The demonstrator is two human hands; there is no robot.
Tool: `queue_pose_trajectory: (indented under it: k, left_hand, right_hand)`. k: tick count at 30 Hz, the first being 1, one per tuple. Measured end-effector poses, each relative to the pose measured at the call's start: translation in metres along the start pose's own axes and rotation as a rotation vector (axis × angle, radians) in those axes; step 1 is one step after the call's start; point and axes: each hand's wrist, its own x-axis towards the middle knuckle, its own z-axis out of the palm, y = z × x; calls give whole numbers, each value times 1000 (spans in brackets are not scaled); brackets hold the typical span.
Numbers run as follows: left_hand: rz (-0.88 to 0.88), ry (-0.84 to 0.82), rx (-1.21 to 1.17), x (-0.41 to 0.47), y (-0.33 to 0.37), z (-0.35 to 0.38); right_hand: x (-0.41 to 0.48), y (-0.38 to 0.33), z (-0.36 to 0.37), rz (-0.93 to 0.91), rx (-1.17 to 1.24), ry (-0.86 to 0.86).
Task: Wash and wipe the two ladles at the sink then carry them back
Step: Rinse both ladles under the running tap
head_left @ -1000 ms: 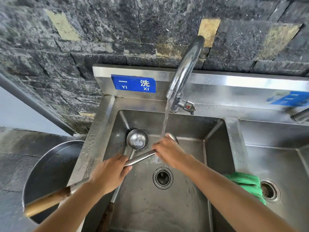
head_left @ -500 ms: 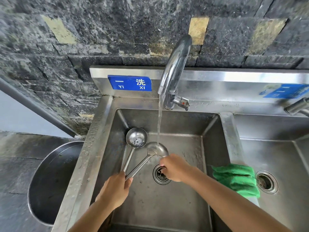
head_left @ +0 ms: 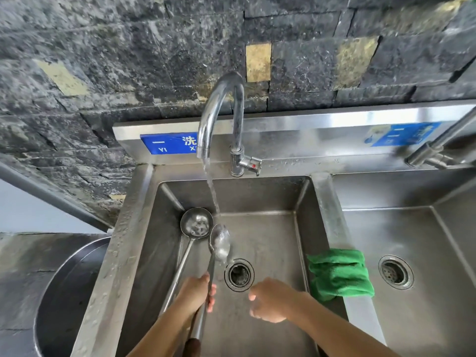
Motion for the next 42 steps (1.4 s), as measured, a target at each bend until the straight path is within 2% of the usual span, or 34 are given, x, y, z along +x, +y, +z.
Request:
queue_pose_trajectory:
  k: [5, 11, 14, 17, 19, 20, 22, 24, 25, 31, 35, 39, 42]
  left_hand:
    - [-69, -84, -110, 1, 13, 5]
    - [-110, -100, -135, -15, 24, 28]
    - [-1, 47, -83, -33, 32, 49]
    - [24, 74, -101, -43, 36, 66]
    - [9, 40, -141, -57, 42, 78]
    - [34, 54, -110, -63, 45, 84]
    - [153, 187, 121, -69, 49, 95]
    - [234, 271, 352, -78, 53, 105]
    - [249, 284, 379, -79, 55, 109]
    - [358, 255, 269, -109, 68, 136]
    - [418, 207, 200, -137, 78, 156]
    - [456, 62, 129, -162, 86, 179]
    - [477, -65, -9, -185, 93, 200]
  right_hand:
    - [-17, 16, 2, 7, 45, 9]
    - [-33, 30, -2, 22, 124, 11]
    - [-45, 31, -6, 23, 227, 31]
    - [-57, 25, -10, 32, 428, 81]
    - [-63, 20, -10, 46, 710, 85]
    - [-67, 16, -11, 53, 856, 73]
    - [-76, 9, -15, 53, 1046, 52]
    - [-90, 4, -19, 64, 1181, 34]
    - [-96, 2, -20, 73, 1239, 25]
    - [-140, 11, -13, -54, 1444, 24]
    - [-168, 26, -15, -114, 1436, 90]
    - [-206, 45, -31, -67, 1367, 206]
    - [-241, 61, -46, -13, 1286, 256]
